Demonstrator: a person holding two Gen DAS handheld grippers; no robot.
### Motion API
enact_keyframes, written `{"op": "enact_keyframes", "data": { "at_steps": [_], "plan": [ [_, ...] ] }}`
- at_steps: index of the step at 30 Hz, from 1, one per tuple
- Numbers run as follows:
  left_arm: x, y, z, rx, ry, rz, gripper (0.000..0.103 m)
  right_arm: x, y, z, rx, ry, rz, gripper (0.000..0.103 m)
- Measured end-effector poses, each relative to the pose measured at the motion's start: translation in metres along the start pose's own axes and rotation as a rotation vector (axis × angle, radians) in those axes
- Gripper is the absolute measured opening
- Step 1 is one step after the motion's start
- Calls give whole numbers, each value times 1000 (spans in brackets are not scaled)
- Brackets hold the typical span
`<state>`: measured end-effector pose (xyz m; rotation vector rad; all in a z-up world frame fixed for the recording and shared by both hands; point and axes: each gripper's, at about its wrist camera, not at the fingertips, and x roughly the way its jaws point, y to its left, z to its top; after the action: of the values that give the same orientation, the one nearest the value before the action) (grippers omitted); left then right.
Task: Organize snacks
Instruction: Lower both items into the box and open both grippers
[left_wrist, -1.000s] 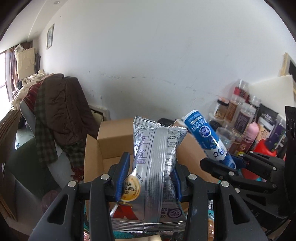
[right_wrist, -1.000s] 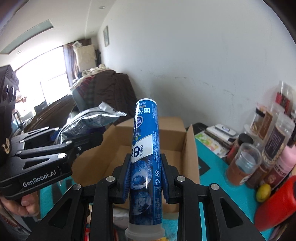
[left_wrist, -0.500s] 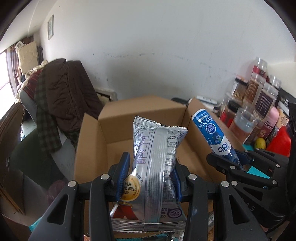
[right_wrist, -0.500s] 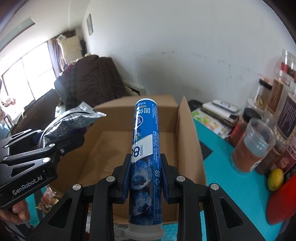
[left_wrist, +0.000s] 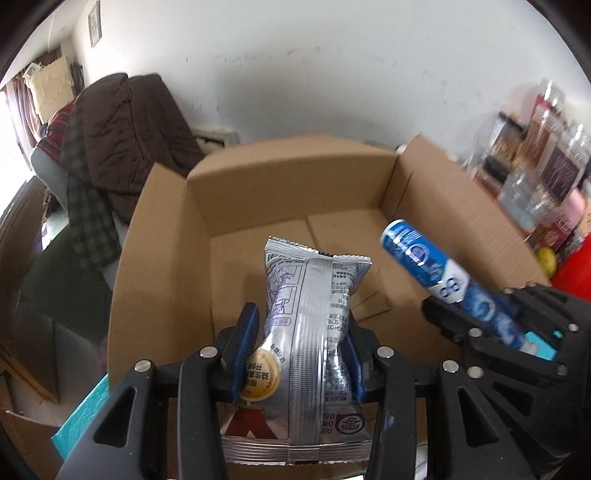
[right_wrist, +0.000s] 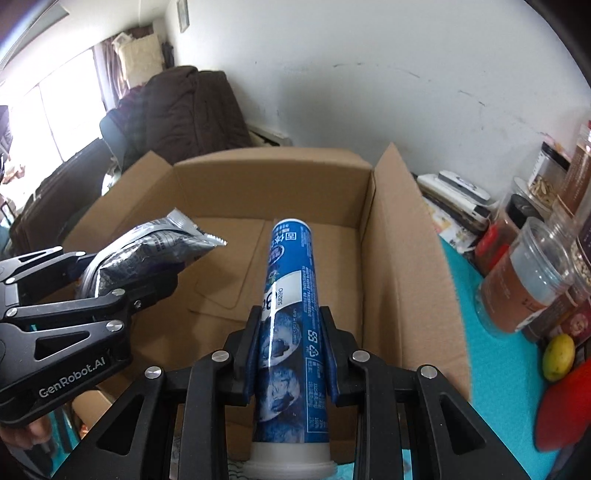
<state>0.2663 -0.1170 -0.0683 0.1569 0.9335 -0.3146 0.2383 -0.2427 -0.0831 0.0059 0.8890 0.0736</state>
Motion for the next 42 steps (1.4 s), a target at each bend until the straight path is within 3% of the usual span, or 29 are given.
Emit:
{"op": "enact_keyframes", "data": {
  "at_steps": [7,15,36,42],
  "plan": [
    [12,1,-1,14,85,72,45,2,6,-2,-46,29,-32,29],
    [-2,3,-1,-3,81,85,45,-8,7,-1,-55,33,-75,34],
    [-125,17,11,-52,-146,65,46,-127,26,24,-58,-174,-81,34],
    [-158,16,4,-56,-206,44,46,-165,33,21,-64,-238,-90,40]
  ]
}}
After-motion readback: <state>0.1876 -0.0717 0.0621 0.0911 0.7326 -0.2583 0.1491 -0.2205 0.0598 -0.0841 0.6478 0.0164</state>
